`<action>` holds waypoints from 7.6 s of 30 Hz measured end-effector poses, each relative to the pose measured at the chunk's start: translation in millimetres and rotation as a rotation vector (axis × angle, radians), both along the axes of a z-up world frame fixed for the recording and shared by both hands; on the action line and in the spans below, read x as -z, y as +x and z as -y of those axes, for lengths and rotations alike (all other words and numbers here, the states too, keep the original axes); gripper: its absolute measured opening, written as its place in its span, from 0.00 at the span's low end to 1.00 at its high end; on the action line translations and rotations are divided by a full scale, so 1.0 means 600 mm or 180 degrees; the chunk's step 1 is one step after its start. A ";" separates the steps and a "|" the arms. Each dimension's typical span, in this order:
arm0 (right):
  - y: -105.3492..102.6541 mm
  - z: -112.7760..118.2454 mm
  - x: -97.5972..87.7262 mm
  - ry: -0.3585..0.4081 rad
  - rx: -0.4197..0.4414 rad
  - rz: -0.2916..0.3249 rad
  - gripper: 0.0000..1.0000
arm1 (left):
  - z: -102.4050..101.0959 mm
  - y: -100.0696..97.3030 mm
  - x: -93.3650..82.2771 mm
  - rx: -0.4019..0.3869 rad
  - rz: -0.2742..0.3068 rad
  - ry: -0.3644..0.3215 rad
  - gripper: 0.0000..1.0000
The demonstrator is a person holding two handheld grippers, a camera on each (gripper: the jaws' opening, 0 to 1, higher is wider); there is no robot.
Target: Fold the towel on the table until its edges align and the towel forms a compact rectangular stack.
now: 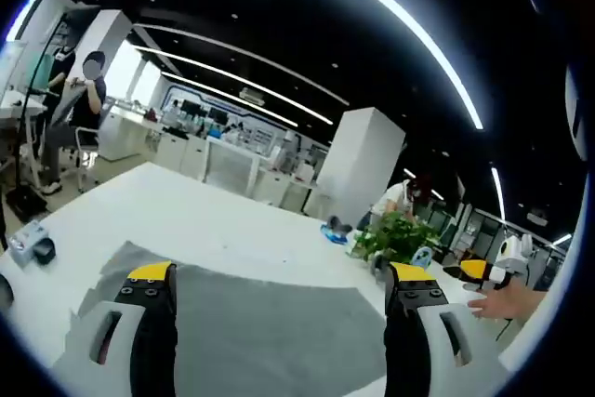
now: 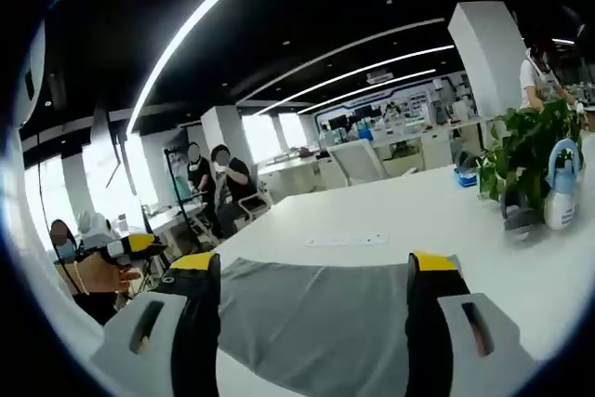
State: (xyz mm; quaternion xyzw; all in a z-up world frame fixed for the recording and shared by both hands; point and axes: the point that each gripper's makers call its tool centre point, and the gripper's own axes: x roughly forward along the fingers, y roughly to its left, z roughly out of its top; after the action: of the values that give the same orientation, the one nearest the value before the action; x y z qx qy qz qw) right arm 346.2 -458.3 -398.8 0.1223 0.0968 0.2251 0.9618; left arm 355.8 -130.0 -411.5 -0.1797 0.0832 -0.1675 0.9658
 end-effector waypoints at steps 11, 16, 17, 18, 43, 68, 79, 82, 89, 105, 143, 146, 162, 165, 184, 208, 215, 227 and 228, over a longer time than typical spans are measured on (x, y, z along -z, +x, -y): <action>0.001 0.000 -0.005 0.0078 0.0039 0.0026 0.78 | -0.001 0.002 -0.005 -0.0003 0.0002 -0.0069 0.95; 0.001 0.000 -0.006 0.0077 0.0051 0.0015 0.77 | 0.004 0.004 -0.003 0.0027 -0.0017 -0.0022 0.95; 0.001 0.000 -0.006 0.0074 0.0050 0.0011 0.77 | 0.004 0.003 -0.003 0.0029 -0.0021 -0.0025 0.94; 0.001 -0.001 -0.006 0.0068 0.0048 0.0009 0.77 | 0.005 0.003 -0.003 0.0031 -0.0019 -0.0033 0.94; 0.001 -0.016 -0.004 -0.0004 0.0000 -0.0009 0.72 | -0.005 -0.003 0.002 0.0085 -0.0072 -0.0017 0.90; -0.003 0.002 -0.016 0.0277 0.0229 0.0072 0.62 | 0.006 -0.008 -0.002 0.0280 -0.0075 -0.0021 0.83; -0.024 0.015 -0.044 0.0295 0.0478 0.0197 0.51 | 0.051 -0.023 -0.003 0.0713 -0.0066 -0.0100 0.72; -0.032 0.025 -0.054 0.0286 0.0552 0.0248 0.47 | 0.057 -0.022 -0.007 0.0784 -0.0070 -0.0113 0.71; -0.040 0.053 -0.040 0.0240 0.0691 0.0183 0.40 | 0.079 -0.014 -0.018 0.0906 -0.0042 -0.0090 0.67; -0.045 0.111 0.022 0.0278 0.0756 -0.0196 0.00 | 0.186 0.024 -0.030 0.1235 -0.0079 -0.0051 0.40; -0.073 0.220 0.257 -0.0161 0.1283 -0.1254 0.32 | 0.436 0.140 -0.008 0.2298 -0.0261 0.0399 0.51; -0.071 0.224 0.273 -0.0124 0.1260 -0.1337 0.34 | 0.452 0.149 -0.005 0.2348 -0.0278 0.0423 0.51; -0.054 0.233 0.335 0.0049 0.1249 -0.1742 0.35 | 0.530 0.193 0.022 0.2616 -0.0454 0.0508 0.48; -0.051 0.234 0.349 0.0055 0.1246 -0.1821 0.33 | 0.543 0.201 0.026 0.2680 -0.0508 0.0535 0.45; -0.058 0.251 0.409 -0.0051 0.1167 -0.2170 0.31 | 0.627 0.251 0.037 0.2902 -0.0412 0.0745 0.46; -0.060 0.261 0.429 -0.0074 0.1163 -0.2267 0.16 | 0.759 0.333 0.167 0.3054 -0.0549 0.1064 0.38; -0.062 0.261 0.423 0.0051 0.1155 -0.2223 0.16 | 0.797 0.348 0.218 0.3191 -0.0594 0.1214 0.41; -0.060 0.259 0.423 0.0083 0.1111 -0.2233 0.17 | 0.833 0.377 0.295 0.3048 -0.0757 0.1372 0.45; -0.060 0.259 0.424 0.0057 0.1109 -0.2231 0.16 | 0.834 0.379 0.300 0.3038 -0.0766 0.1369 0.47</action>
State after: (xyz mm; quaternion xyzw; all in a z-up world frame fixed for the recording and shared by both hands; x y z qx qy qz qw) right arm 310.2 -613.7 -653.2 0.2147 0.3952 0.0038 0.8931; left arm 583.0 -630.7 -591.4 0.0620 0.2982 -0.5453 0.7809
